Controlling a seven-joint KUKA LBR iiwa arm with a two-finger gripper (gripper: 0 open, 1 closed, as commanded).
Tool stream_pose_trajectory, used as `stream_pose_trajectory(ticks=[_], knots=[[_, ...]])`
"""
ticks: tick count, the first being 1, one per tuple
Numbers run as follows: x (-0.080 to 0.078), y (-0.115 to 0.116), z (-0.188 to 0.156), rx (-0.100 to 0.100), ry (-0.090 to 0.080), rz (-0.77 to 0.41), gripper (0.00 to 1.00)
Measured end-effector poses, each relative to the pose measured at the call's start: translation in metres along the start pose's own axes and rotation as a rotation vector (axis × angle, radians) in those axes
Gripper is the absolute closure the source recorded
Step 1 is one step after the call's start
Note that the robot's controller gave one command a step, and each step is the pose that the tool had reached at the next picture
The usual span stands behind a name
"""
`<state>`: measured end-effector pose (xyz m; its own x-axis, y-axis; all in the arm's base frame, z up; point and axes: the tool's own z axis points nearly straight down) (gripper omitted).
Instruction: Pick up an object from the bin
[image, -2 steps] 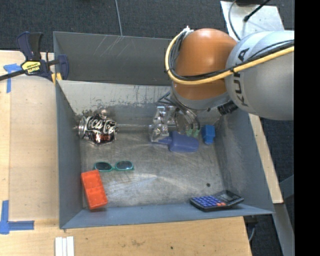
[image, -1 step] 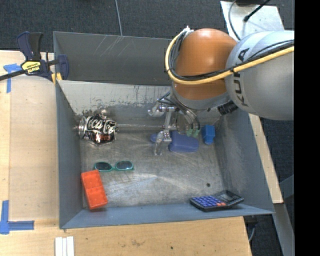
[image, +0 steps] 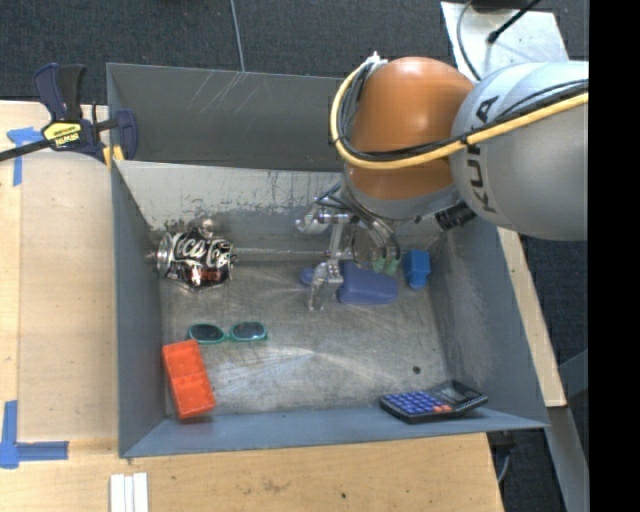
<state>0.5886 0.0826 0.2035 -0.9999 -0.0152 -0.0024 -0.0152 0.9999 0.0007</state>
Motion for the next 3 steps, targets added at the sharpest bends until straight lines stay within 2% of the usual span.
stream_pose_trajectory(ticks=[1, 3], knots=[[-0.0259, -0.0504, 0.1279, -0.002, -0.011, 0.135, 1.0], [-0.0304, -0.0541, 0.1282, -0.005, -0.005, 0.139, 1.0]])
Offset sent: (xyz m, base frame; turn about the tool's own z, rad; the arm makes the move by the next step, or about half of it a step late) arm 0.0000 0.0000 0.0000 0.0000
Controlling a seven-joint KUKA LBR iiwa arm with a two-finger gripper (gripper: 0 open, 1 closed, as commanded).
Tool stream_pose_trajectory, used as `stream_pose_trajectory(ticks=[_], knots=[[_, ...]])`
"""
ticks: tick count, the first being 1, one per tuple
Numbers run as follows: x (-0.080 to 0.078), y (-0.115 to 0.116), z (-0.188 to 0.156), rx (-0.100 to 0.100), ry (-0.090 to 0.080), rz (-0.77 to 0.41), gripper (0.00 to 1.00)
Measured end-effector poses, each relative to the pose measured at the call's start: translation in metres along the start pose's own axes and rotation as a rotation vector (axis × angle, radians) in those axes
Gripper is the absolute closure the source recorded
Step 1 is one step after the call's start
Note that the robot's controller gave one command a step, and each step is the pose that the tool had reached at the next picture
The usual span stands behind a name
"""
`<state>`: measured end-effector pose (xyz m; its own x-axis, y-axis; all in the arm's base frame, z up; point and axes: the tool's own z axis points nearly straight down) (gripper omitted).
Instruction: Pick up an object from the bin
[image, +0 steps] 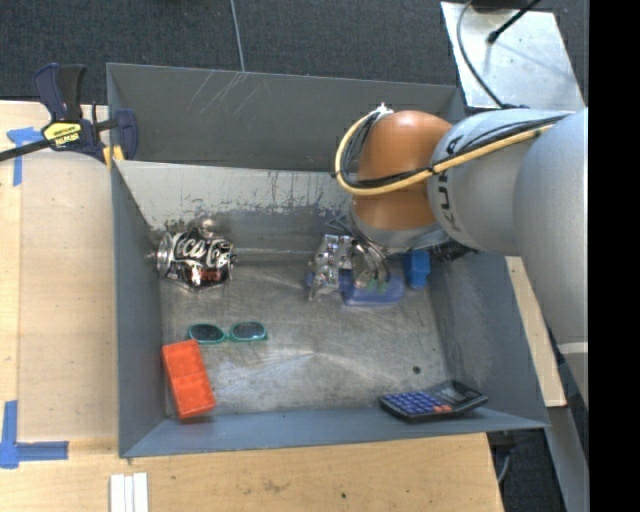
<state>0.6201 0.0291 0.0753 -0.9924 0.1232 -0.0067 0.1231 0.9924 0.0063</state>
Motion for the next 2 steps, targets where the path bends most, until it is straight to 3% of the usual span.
stream_pose_trajectory(ticks=[1, 2], knots=[[0.0205, 0.0057, -0.018, 0.005, 0.005, -0.014, 1.0], [0.0205, 0.0057, -0.018, 0.005, 0.005, -0.014, 1.0]])
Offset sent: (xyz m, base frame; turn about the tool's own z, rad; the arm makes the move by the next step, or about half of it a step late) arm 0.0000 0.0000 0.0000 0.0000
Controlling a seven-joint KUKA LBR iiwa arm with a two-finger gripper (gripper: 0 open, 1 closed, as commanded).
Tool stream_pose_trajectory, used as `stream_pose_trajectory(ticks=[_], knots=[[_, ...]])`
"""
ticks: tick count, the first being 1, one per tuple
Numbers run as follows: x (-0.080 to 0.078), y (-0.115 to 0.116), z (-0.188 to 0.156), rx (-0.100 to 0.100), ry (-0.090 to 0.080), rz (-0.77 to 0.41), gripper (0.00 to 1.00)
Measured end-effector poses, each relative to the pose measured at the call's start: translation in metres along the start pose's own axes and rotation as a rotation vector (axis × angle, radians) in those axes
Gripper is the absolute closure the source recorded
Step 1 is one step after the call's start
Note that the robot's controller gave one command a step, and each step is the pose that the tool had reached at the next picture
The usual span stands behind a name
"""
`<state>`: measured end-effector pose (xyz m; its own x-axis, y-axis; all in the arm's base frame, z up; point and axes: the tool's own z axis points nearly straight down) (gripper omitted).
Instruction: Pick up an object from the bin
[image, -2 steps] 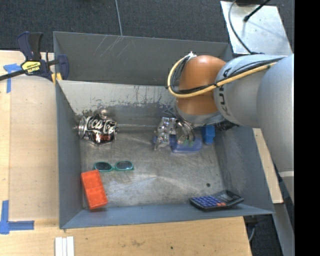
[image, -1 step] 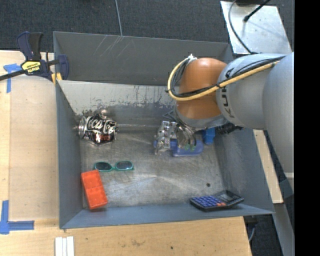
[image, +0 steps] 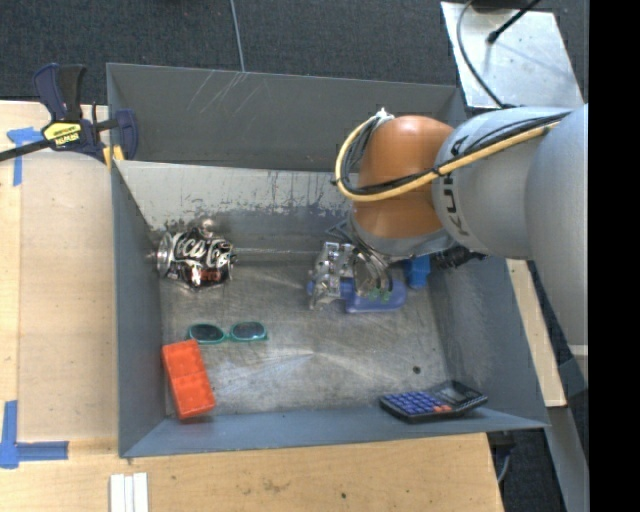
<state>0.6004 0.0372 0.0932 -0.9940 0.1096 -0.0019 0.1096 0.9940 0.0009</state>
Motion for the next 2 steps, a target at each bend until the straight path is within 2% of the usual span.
stream_pose_trajectory(ticks=[1, 2], knots=[[0.009, -0.009, 0.014, 0.0, -0.002, 0.003, 1.0], [0.014, -0.02, -0.018, 0.002, 0.008, -0.033, 1.0]])
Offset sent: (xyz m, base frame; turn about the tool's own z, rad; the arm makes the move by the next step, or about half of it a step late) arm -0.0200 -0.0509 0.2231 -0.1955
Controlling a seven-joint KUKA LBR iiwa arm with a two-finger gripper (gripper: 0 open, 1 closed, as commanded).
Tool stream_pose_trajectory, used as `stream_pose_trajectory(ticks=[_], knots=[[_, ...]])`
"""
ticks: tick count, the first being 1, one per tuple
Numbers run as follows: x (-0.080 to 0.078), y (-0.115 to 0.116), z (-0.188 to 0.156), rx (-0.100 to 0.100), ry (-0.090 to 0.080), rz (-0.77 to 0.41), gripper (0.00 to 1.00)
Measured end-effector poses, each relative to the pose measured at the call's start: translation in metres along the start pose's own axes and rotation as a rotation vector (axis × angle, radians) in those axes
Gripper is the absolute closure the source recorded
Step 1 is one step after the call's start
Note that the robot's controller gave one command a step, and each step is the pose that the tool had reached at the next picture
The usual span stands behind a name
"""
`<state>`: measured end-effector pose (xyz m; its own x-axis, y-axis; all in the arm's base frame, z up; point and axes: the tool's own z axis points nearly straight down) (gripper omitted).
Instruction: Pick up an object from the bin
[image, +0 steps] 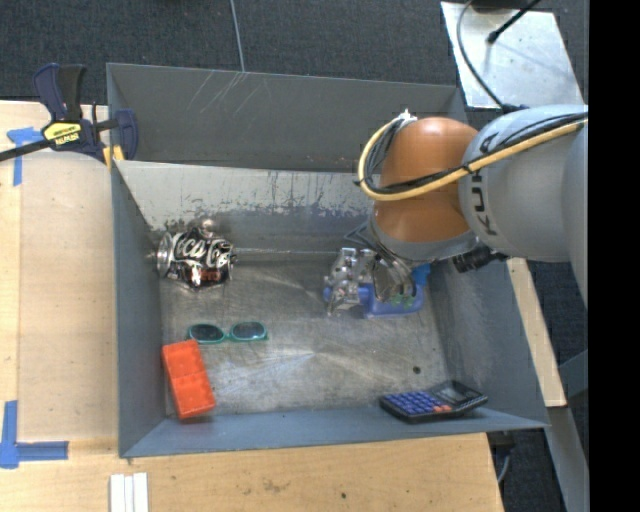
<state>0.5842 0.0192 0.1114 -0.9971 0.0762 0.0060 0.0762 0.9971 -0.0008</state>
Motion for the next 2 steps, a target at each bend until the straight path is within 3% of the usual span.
stream_pose_trajectory(ticks=[1, 2], knots=[[-0.003, -0.003, -0.023, 0.0, -0.007, -0.009, 1.0], [0.018, 0.002, 0.004, -0.001, -0.017, -0.012, 1.0]])
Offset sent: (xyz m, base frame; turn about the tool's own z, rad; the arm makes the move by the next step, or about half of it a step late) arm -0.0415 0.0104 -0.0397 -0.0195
